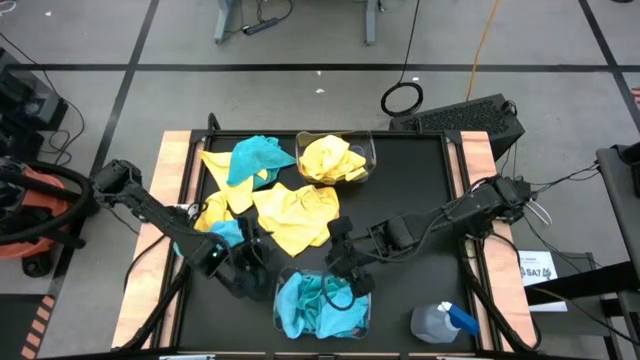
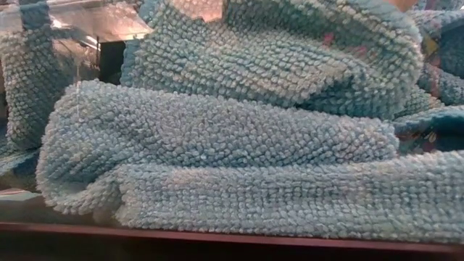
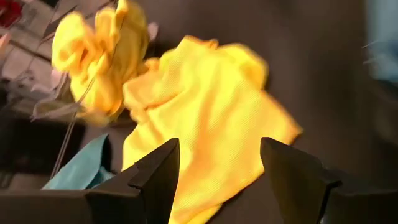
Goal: Sort microfiber towel by color & place in baskets
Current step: Put the blue towel into the bottom transparent bin
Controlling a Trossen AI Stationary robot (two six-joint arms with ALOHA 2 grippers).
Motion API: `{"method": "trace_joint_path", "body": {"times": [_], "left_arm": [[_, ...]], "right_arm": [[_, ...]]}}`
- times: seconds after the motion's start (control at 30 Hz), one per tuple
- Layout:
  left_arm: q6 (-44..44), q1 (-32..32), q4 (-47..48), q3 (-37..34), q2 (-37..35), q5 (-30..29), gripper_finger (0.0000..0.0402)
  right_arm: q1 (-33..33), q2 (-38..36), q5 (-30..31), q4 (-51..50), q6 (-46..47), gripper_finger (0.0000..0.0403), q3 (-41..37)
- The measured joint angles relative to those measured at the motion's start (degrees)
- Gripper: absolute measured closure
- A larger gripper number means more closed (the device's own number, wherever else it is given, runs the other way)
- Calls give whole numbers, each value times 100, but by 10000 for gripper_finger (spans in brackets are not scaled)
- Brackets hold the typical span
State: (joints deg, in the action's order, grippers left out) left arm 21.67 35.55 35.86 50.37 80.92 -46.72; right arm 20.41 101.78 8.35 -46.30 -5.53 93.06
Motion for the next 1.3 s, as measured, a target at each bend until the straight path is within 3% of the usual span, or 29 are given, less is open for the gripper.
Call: {"method": "trace_joint_path", "body": {"times": [0.13,0.33,0.7,0.83,0.97,1.3], "left_arm": [[-43,-463,-32,-388,1,272,171],[-665,-1311,-555,-844,-1,1157,171],[-1924,-3486,-673,-872,-663,1516,171],[-2218,-4483,-688,-872,-1050,2193,171],[-2402,-5436,-711,-872,-1191,2440,171],[-2767,-7227,-1328,-869,-736,3538,171]], "right_arm": [[-96,0,-130,-46,-54,211,0],[-206,0,-137,-203,-186,211,0],[-328,0,-420,-489,38,211,0],[-167,0,-420,-926,433,211,0],[73,0,-425,-1318,831,211,0],[735,2,-335,-1312,1408,211,-46]]}}
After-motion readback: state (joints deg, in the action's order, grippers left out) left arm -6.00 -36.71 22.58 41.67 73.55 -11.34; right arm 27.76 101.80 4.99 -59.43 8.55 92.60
